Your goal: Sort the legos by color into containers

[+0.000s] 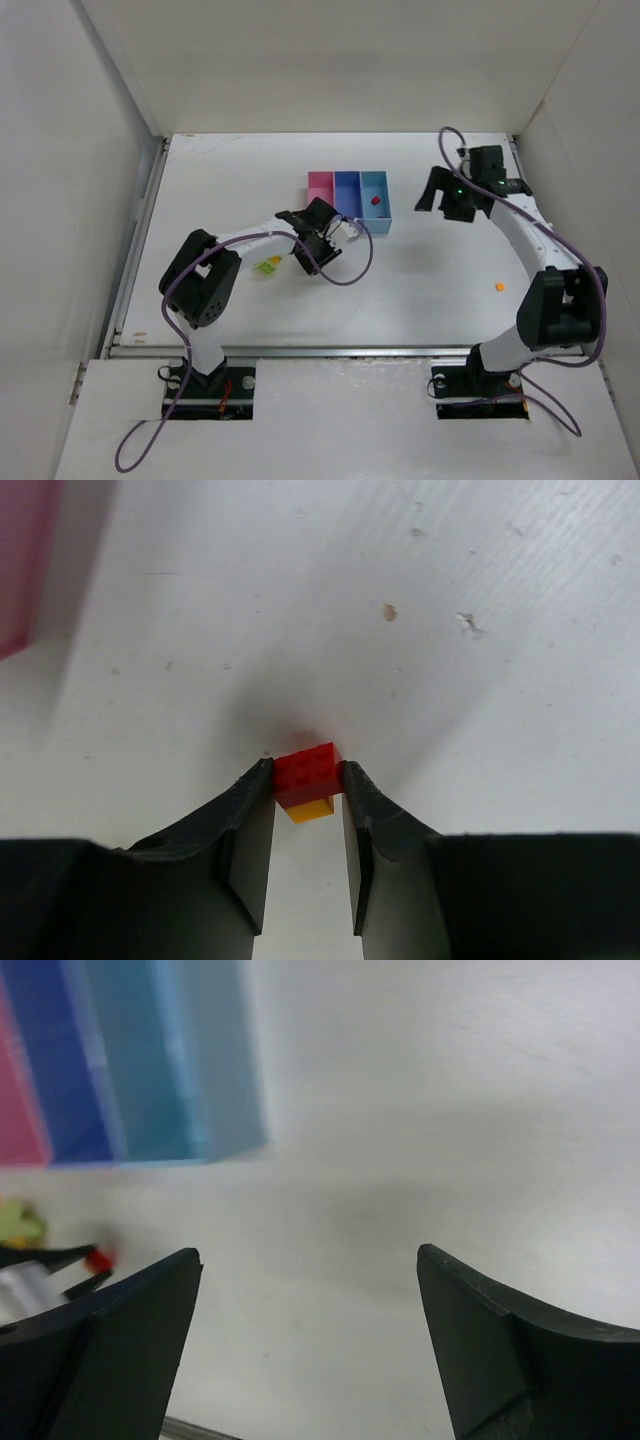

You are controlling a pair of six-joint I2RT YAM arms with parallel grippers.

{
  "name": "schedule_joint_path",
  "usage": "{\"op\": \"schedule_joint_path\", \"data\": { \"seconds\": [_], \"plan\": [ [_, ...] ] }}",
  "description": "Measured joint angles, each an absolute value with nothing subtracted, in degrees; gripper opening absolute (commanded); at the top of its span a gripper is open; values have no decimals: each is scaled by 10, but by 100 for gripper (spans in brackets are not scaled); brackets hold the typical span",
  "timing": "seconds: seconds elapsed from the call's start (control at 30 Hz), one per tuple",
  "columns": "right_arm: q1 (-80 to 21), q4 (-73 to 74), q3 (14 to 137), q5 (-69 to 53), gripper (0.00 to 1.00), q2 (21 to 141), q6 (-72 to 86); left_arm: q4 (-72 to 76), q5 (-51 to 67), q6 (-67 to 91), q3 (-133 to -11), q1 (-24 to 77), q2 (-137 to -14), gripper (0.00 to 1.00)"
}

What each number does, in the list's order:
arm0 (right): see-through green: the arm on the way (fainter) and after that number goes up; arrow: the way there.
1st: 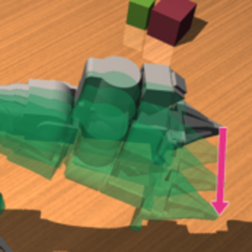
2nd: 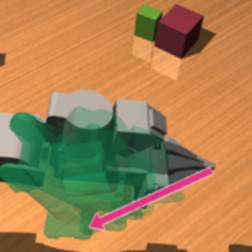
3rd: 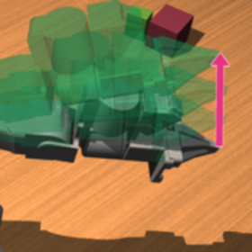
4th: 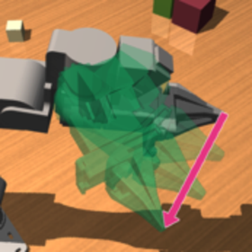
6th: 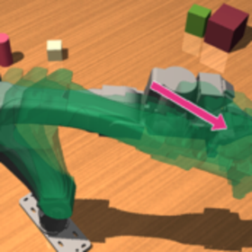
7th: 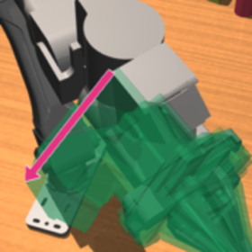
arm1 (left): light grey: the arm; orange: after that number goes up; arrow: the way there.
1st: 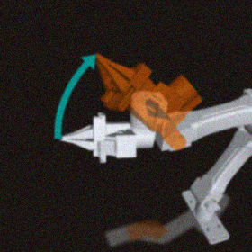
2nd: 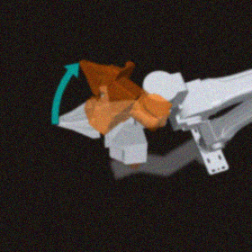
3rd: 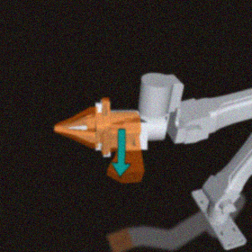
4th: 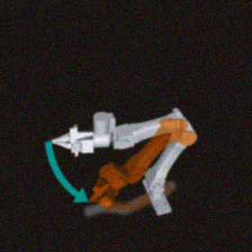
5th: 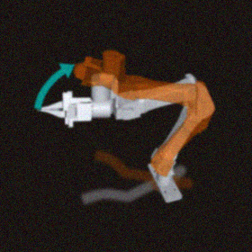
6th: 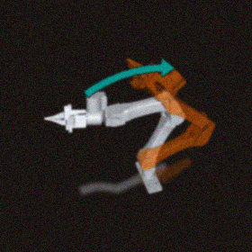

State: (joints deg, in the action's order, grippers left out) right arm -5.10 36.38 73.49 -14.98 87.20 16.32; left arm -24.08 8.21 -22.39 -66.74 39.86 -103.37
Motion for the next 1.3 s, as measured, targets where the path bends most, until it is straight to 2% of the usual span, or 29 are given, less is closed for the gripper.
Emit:
{"op": "schedule_joint_path", "data": {
  "seconds": [0.2, 0.47, 0.7, 0.87, 0.9, 1.03, 1.3],
  "plan": [
    [83, 401, 629, -65, 99, 801, 260, -240, 74, -196, -677, 355, -1034, 3],
    [212, 458, 604, 10, 99, 722, 325, -243, 60, -183, -681, 300, -1032, 3],
    [226, 521, 606, 88, 99, 766, 347, -260, 55, -180, -717, 235, -1036, 3],
    [228, 534, 602, 114, 93, 783, 368, -272, 87, -175, -754, 194, -1063, 3],
    [228, 531, 596, 111, 87, 789, 374, -275, 93, -174, -761, 186, -1071, 3],
    [228, 524, 562, 96, 79, 827, 409, -284, 106, -171, -781, 167, -1094, 3],
    [228, 497, 555, 127, 71, 849, 458, -297, 122, -165, -792, 166, -1098, 3]
  ]
}}
